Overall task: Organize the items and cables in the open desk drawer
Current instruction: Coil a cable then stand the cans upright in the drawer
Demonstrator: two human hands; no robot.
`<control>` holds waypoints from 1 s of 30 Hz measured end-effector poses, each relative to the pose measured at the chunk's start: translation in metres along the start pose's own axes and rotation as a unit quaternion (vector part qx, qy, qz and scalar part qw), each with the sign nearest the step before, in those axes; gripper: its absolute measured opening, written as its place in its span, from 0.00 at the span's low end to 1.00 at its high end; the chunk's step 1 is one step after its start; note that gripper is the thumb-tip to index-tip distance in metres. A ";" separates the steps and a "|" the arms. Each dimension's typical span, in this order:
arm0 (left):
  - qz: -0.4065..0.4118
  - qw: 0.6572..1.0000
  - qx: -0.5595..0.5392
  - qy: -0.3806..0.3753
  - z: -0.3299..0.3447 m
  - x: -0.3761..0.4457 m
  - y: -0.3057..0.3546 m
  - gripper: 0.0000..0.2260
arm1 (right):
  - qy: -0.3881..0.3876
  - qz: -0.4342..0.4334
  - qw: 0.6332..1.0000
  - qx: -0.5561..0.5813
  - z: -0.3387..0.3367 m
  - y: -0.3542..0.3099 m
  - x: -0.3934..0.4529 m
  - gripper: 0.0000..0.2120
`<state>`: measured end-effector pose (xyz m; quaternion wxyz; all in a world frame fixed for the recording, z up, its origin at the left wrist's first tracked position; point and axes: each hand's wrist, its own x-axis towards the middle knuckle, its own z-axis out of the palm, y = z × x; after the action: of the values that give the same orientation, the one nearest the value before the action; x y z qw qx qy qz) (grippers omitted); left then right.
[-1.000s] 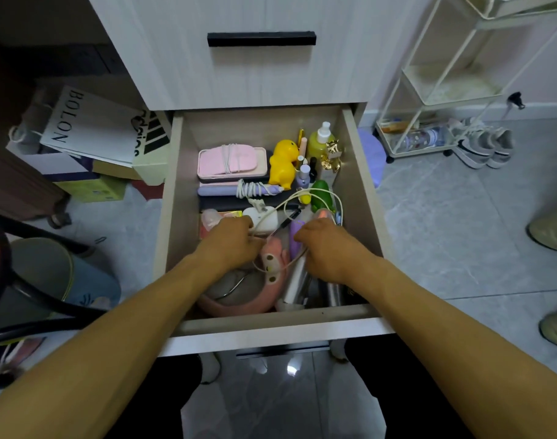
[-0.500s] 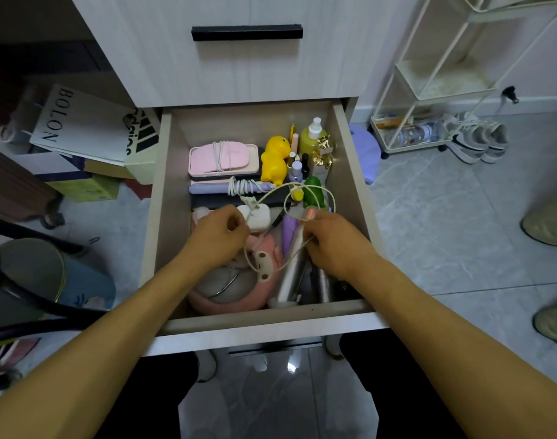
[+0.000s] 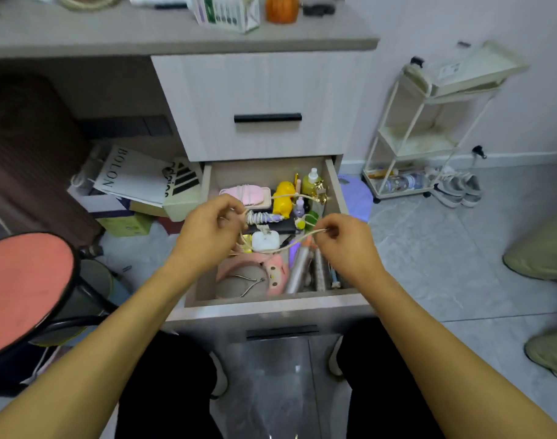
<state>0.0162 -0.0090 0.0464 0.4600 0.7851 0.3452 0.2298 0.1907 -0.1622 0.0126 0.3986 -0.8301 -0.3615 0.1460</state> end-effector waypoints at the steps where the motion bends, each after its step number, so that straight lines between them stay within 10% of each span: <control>1: 0.007 1.000 -0.004 0.005 -0.007 -0.007 0.015 0.07 | 0.009 -0.006 1.000 0.005 -0.010 -0.012 -0.007 0.05; 18: 0.094 0.984 -0.152 0.001 -0.093 -0.131 0.170 0.09 | 0.086 -0.093 0.977 0.170 -0.112 -0.153 -0.099 0.08; 30: 0.182 0.977 -0.028 0.110 -0.127 -0.184 0.235 0.06 | 0.076 -0.133 0.956 0.252 -0.178 -0.218 -0.148 0.06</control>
<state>-0.1129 -0.1557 0.3055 0.3912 0.7918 0.2383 0.4040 0.0761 -0.2755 0.2870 0.6366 -0.6561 -0.3889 0.1144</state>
